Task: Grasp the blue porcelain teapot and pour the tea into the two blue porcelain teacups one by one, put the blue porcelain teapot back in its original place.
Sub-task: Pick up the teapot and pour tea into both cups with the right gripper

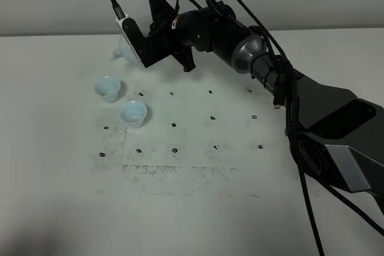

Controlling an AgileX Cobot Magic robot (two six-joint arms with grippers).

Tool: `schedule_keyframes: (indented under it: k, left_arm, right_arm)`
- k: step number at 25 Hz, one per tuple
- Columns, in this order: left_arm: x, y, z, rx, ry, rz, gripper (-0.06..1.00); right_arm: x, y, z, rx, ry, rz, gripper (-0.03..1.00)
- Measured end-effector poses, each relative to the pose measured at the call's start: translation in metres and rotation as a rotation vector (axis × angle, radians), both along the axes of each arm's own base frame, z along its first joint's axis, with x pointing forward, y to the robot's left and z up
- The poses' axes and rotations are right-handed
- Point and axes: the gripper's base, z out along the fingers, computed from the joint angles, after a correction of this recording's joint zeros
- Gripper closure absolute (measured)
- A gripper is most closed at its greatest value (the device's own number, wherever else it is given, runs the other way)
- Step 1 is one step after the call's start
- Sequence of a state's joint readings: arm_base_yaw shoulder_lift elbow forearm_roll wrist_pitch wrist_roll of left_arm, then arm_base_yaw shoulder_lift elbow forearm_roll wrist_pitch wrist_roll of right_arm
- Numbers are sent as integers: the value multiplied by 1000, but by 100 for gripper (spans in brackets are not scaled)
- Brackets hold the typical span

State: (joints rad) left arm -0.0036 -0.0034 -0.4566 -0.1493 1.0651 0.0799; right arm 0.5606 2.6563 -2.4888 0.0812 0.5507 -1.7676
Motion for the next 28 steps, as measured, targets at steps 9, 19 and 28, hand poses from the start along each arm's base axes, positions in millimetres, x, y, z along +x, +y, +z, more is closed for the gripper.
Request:
schedule_keyframes:
  k: [9, 19, 28]
  left_arm:
    - [0, 0, 0, 0, 0, 0, 34]
    - [0, 0, 0, 0, 0, 0, 34]
    - [0, 0, 0, 0, 0, 0, 34]
  right_arm:
    - [-4, 12, -12, -53, -58, 68, 92]
    - [-5, 17, -10, -85, -124, 98, 92]
    - [-7, 20, -10, -141, -160, 127, 92]
